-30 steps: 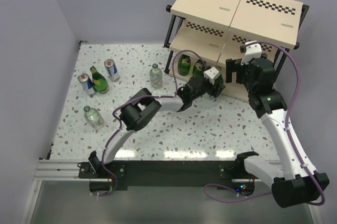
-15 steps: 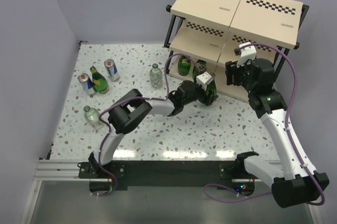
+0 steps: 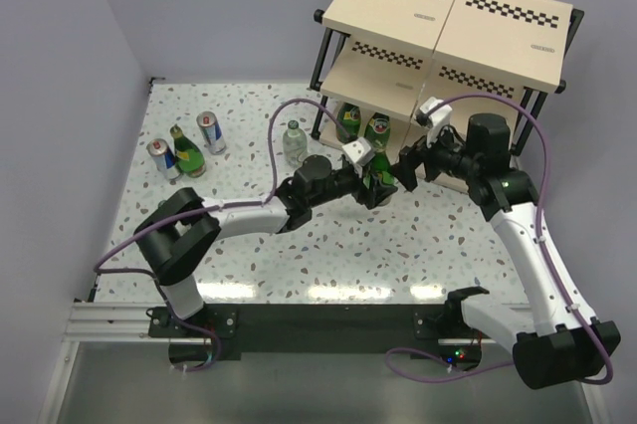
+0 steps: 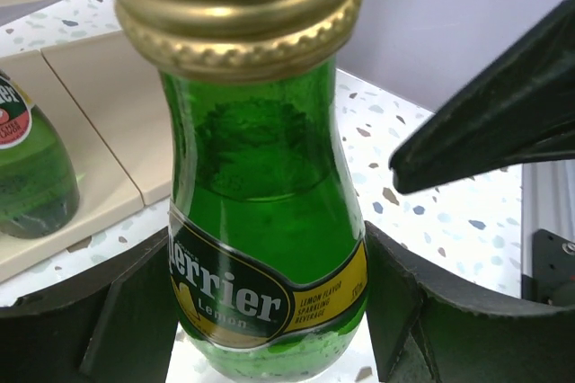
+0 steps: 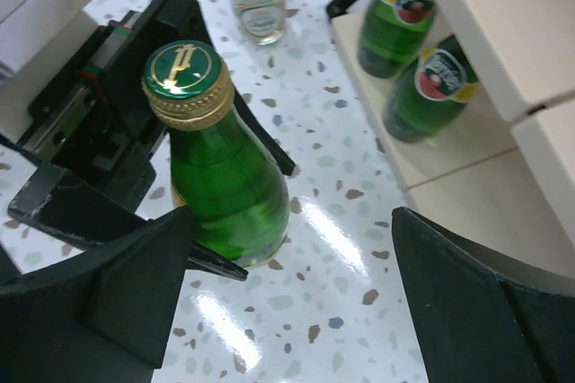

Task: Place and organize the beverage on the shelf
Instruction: Place the drink on the shelf.

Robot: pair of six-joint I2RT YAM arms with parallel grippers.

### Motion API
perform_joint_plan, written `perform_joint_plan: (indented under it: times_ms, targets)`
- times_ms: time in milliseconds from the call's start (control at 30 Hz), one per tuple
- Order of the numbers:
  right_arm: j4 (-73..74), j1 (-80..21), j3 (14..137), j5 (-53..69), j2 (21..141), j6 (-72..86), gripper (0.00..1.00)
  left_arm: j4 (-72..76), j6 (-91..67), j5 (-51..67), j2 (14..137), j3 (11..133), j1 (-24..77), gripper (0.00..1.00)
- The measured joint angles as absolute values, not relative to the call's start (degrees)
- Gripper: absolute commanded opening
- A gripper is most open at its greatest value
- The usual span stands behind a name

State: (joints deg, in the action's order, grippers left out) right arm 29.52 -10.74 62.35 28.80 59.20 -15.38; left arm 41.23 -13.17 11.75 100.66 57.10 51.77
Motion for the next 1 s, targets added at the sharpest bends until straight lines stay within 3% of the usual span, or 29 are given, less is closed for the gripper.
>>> perform_joint_plan:
  times_ms: [400,800,867,1000]
  targets:
    - [27.5,-10.8,61.9,42.7,60.3,-10.8,0.88,37.9,-14.2,13.5,98.6,54.4,52.6,0.0]
    - [21.1,-13.7,58.6,35.4,62.4,-2.9,0.79,37.7,-14.2,14.7,98.6,54.5,54.1,0.0]
    - [21.0,-13.9,58.6,33.5,62.5,-2.3,0.7,37.6,-14.4,14.5,98.6,54.5,54.1,0.0]
    - [20.8,-13.9,58.6,29.2,62.5,-1.5,0.64,36.9,-14.2,13.4,98.6,54.5,54.0,0.0]
